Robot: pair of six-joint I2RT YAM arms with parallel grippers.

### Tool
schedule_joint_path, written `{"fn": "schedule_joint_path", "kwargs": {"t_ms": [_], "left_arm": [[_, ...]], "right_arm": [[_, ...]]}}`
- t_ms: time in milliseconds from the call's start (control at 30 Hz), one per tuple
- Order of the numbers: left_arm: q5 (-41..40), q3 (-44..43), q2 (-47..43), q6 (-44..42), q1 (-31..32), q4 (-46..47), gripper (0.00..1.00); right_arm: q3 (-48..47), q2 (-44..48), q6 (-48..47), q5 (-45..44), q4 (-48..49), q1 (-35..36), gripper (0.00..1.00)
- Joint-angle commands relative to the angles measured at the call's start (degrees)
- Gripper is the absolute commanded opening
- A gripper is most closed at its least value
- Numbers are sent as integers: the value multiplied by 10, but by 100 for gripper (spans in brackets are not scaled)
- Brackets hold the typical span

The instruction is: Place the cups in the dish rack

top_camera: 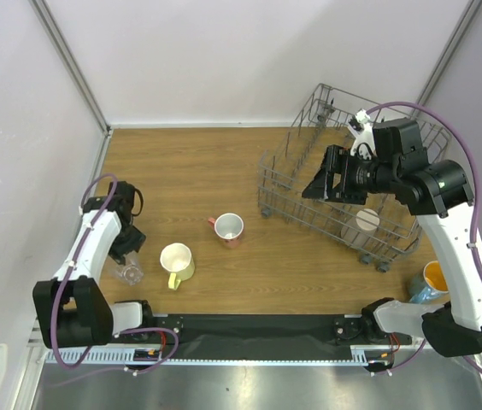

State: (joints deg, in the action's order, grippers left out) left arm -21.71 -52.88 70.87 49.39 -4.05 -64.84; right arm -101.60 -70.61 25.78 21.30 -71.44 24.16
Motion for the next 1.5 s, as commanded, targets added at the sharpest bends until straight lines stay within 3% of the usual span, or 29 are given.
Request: {"fn": "schedule_joint_path", "kwargs": {"t_ms": [0, 67, 133, 267, 333, 500, 633, 1000, 1200, 1233, 1300, 1333, 1367, 1467], "left_arm": [[-10, 19, 4, 21, -7, 21, 56], [-10, 30, 0, 23, -7, 30, 55], [-10, 32, 5, 22, -7, 34, 45], [-13, 32, 11, 22, -9, 33, 36], [-12, 30, 8, 21, -8, 29, 20], [-21, -5, -24, 21, -10, -2, 1], [3, -61, -62, 36, -9, -41, 0], [268, -230, -144, 11, -1, -12, 0], [467, -144, -251, 41, 5, 151, 0], [533, -128, -262, 68, 5, 181, 0], [583, -77, -301, 114, 8, 288, 0], [632, -58, -316, 174, 10, 338, 0], [649, -42, -328, 205, 12, 432, 0], [697, -17, -351, 299, 17, 522, 0]], "right_arm": [[-19, 1, -22, 2, -7, -6, 75], [-18, -2, -30, 2, -12, -8, 75], [-19, -3, -36, 2, -14, -10, 75], [-26, -8, -41, 5, -15, -15, 75], [-31, -12, -40, 6, -16, -15, 74], [-30, -18, -35, 13, -12, -16, 74], [-34, -25, -34, 16, -10, -17, 74], [-31, -24, -13, 62, 2, -16, 78], [-3, -17, 1, 116, 38, -17, 84], [0, -16, 1, 143, 43, -16, 84], [12, -16, 3, 171, 67, -16, 87], [18, -12, 4, 203, 78, -15, 89], [35, -8, 11, 218, 107, -11, 91], [58, -5, 30, 283, 174, 4, 98]]}}
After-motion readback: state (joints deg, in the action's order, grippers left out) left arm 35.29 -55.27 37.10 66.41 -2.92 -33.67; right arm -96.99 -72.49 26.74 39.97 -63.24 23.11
